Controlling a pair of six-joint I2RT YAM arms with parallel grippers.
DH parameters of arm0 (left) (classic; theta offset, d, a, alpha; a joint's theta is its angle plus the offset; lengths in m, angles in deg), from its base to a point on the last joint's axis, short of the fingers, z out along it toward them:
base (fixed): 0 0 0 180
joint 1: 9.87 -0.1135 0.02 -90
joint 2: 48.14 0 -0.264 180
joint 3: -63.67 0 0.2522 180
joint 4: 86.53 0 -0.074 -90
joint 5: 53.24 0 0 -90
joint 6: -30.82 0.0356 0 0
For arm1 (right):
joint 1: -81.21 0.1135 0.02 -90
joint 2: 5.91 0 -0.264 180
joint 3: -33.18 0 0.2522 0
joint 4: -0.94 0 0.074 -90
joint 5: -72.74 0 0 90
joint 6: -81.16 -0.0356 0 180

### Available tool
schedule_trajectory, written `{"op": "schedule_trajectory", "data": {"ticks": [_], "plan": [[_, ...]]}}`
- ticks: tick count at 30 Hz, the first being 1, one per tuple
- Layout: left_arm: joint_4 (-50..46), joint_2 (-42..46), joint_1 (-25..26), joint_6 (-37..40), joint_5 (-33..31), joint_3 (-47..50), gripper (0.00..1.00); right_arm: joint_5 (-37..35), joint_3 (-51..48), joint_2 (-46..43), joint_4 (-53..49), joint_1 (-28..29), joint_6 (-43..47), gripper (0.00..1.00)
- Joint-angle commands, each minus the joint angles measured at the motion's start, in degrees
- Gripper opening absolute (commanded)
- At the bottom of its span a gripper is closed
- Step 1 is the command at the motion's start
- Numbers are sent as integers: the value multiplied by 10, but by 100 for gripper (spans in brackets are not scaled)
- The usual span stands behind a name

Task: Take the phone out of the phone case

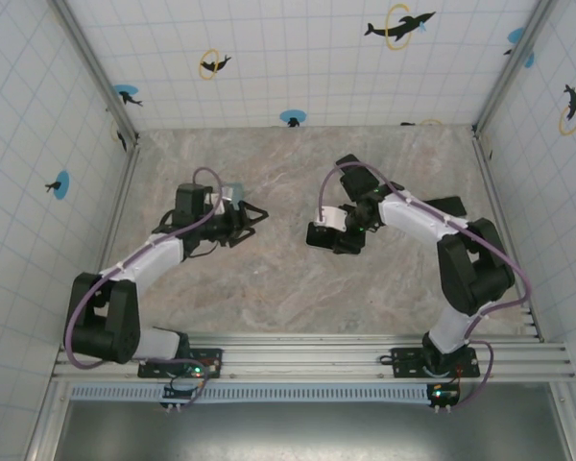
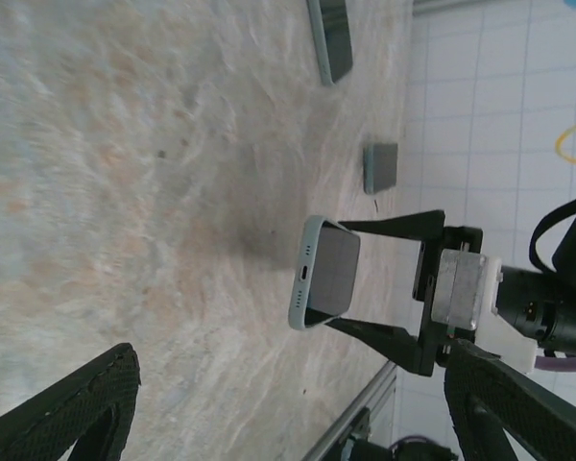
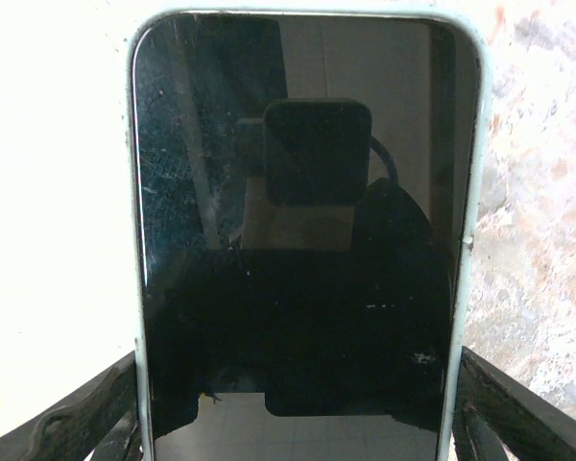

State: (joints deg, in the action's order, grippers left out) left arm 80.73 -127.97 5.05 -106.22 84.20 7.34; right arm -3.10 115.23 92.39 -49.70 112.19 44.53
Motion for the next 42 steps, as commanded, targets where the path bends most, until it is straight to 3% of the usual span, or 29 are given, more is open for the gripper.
{"op": "schedule_trajectory", "data": {"ticks": [1, 19, 27, 35, 38, 42], "plan": [[19, -24, 31, -9, 10, -33, 82, 31, 20, -34, 13, 13, -12, 51], [27, -124, 124, -8, 44, -122, 54, 54, 46, -91, 40, 39, -52, 50], [59, -129, 135, -33, 54, -129, 23, 58, 47, -107, 45, 44, -59, 50], [93, -121, 139, -61, 57, -128, 5, 60, 44, -116, 47, 48, -60, 53], [112, -113, 138, -80, 50, -126, 3, 53, 37, -124, 55, 48, -60, 60], [136, -95, 139, -103, 21, -129, 3, 38, 7, -147, 86, 48, -65, 83]]}}
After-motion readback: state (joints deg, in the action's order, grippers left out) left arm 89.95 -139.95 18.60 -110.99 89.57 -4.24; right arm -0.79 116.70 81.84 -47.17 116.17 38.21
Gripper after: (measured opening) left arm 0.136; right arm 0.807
